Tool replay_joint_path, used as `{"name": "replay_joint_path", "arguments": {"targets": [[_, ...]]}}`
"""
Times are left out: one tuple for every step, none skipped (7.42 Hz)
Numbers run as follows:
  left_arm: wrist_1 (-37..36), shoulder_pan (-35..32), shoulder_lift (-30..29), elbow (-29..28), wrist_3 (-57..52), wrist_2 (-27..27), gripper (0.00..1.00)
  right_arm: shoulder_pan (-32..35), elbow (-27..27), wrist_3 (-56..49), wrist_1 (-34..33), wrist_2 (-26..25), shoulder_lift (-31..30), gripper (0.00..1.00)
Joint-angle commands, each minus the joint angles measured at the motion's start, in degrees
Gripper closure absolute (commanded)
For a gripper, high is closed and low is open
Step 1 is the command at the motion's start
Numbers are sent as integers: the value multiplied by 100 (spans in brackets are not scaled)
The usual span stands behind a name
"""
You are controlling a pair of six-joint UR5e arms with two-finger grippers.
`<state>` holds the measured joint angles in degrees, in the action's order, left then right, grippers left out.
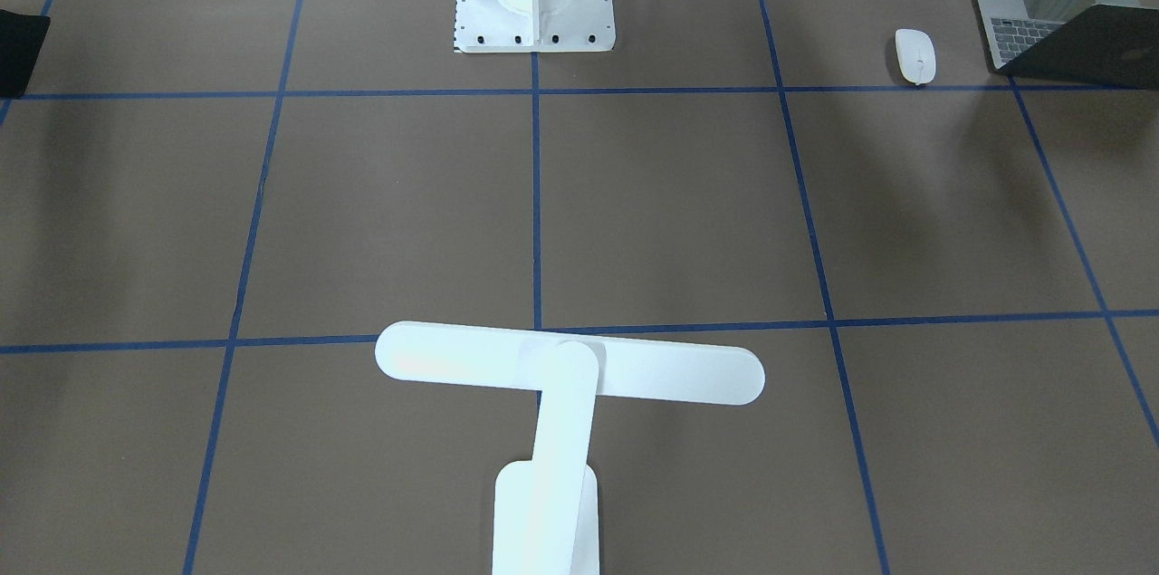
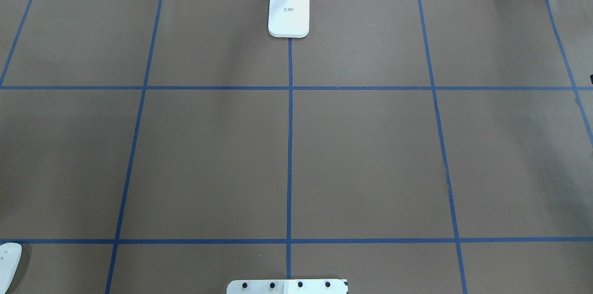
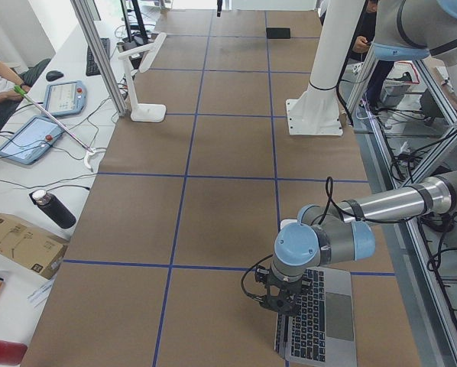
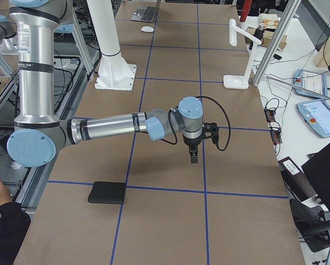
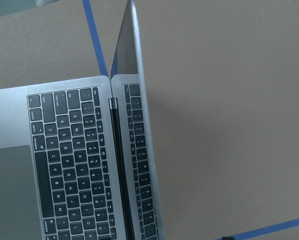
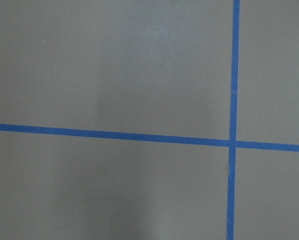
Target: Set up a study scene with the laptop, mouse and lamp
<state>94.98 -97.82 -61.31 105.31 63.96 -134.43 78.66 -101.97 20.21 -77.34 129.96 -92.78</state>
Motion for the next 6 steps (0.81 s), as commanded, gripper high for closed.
{"name": "replay_joint_path", "arguments": {"targets": [[-49, 0, -39, 33, -24, -48, 100, 0, -8, 17, 0, 3, -3, 0], [-58, 0, -39, 51, -24, -48, 100, 0, -8, 18, 0, 3, -3, 0], [-180, 0, -48, 208, -24, -135, 100, -9, -8, 18, 0, 3, -3, 0], [-538, 0, -48, 531, -33, -144, 100, 0, -8, 18, 0, 3, -3, 0], [-1142, -9, -48, 1100, -33, -301, 100, -9, 1, 18, -9, 12, -3, 0], [-1818, -9, -109, 1706, -24, -338, 100, -26, 36, 18, -9, 3, -3, 0]]}}
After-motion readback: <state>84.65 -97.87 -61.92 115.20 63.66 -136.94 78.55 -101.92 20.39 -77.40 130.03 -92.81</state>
